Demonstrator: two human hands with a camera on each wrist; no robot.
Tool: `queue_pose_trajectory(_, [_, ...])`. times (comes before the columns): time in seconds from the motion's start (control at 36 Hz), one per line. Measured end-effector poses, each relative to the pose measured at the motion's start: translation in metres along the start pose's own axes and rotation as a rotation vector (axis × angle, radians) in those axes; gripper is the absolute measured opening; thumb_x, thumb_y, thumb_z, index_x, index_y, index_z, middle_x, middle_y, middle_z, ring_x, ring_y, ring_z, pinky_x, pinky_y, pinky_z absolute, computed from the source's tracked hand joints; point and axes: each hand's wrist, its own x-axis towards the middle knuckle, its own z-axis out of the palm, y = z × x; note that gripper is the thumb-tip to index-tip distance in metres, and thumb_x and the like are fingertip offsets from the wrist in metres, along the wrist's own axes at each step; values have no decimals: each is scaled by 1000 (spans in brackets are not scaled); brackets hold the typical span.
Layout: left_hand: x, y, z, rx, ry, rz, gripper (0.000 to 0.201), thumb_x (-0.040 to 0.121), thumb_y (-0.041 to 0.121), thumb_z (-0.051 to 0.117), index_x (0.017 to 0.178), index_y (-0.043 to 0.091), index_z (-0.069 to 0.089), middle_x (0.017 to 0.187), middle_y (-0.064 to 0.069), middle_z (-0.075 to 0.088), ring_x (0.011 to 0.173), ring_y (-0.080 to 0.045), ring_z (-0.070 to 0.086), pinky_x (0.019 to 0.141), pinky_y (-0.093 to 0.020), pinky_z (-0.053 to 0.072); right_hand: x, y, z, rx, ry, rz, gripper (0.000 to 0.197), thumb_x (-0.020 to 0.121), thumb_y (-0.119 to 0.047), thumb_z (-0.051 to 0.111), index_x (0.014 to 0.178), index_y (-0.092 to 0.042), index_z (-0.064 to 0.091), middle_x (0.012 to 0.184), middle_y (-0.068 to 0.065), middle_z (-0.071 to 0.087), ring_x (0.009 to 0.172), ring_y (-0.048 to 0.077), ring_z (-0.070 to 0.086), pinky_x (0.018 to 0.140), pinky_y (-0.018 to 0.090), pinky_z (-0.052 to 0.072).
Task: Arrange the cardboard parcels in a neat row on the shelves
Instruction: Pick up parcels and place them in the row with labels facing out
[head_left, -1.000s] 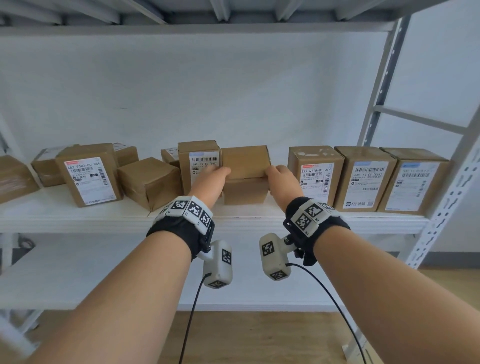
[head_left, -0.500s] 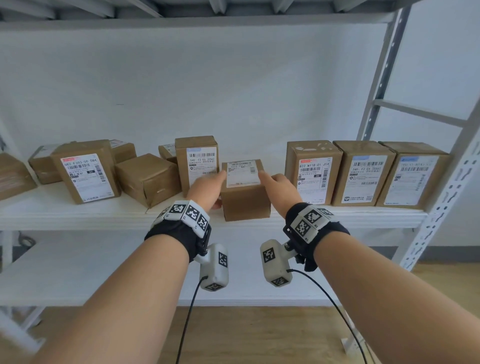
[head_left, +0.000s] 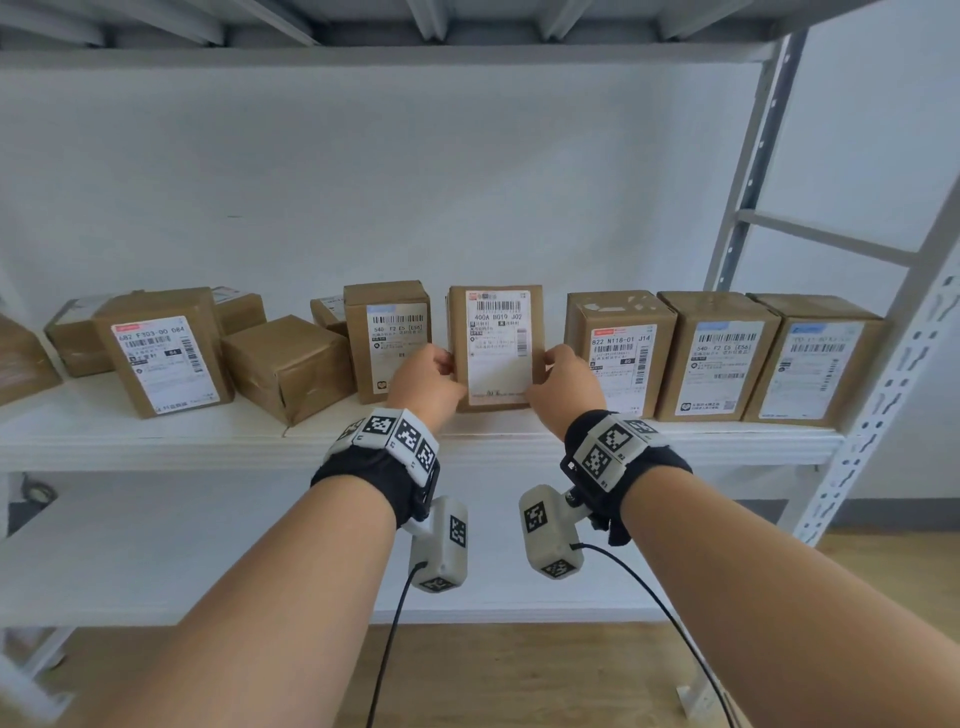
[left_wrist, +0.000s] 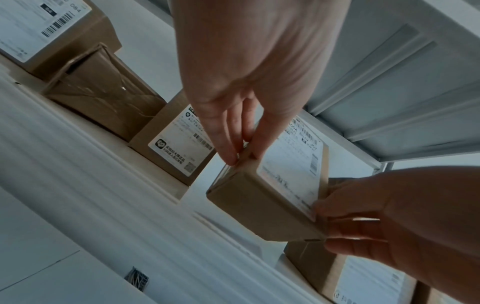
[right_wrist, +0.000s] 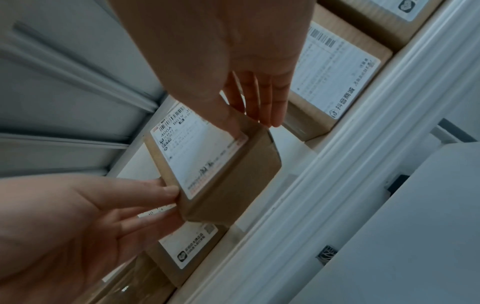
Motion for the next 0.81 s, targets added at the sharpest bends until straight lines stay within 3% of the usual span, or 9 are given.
queue_pose_trajectory(0.17, [12,-4,8,13,-71,-47,52,88,15,66,135,8,46,127,-6,60,113,-26,60,90,-33,47,0,3,3,-74,-107,12,38,89,-9,48,128,-7,46,117,12,58,99,27,60,81,33,53])
queue_pose_trajectory(0.31, [20,-1,10,-21,-201,-83,48,89,17,63,133,11,46,129,-3,61,114,-24,60,98,-39,50,-1,0,-1,-99,-169,25,39,90,-10,49,128,-7,42,114,12,60,94,27,59,75,33,52])
queue_pose_trajectory(0.36, [22,-3,11,7,-215,-91,43,89,20,61,129,10,51,122,-3,64,107,-25,63,93,-38,52,-1,-2,-4,-95,-161,20,40,90,-10,49,129,-7,41,114,12,60,92,26,58,72,32,51])
queue_pose_trajectory(0.44, [20,-2,11,50,-212,-104,29,91,21,57,114,4,60,95,-8,68,83,-26,65,72,-33,53,-1,-4,-7,-77,-142,6,42,89,-8,48,131,-8,41,111,11,61,90,26,60,65,30,48])
queue_pose_trajectory(0.5, [19,-3,13,96,-197,-106,25,94,23,57,104,0,63,87,-11,66,80,-28,64,71,-34,50,-2,-4,-10,-64,-111,3,42,91,-10,48,132,-7,41,112,12,61,93,27,61,68,31,49])
queue_pose_trajectory(0.56, [18,-6,18,133,-184,-98,22,94,22,57,101,3,63,95,-11,69,86,-28,66,74,-35,53,-4,-3,-10,-64,-70,-3,38,92,-12,48,130,-6,42,114,13,61,97,29,62,73,34,51])
queue_pose_trajectory(0.64, [17,-9,23,186,-154,-78,23,94,21,56,112,8,64,107,-7,69,89,-26,65,75,-32,52,-7,0,-9,-56,-54,-8,35,92,-11,47,127,-6,44,113,13,61,94,29,62,74,35,53])
queue_pose_trajectory(0.72, [17,-10,25,163,-177,-102,34,93,19,56,125,7,52,120,-7,63,106,-28,62,89,-36,51,-8,2,-8,-27,-85,-6,39,93,-12,46,131,-7,43,118,12,61,97,27,61,71,30,48])
queue_pose_trajectory(0.81, [18,-7,26,133,-212,-106,48,92,18,57,136,7,41,129,-9,59,114,-29,59,95,-39,50,-7,1,-11,-26,-96,-21,42,93,-12,48,135,-9,42,123,10,60,103,26,60,78,31,51])
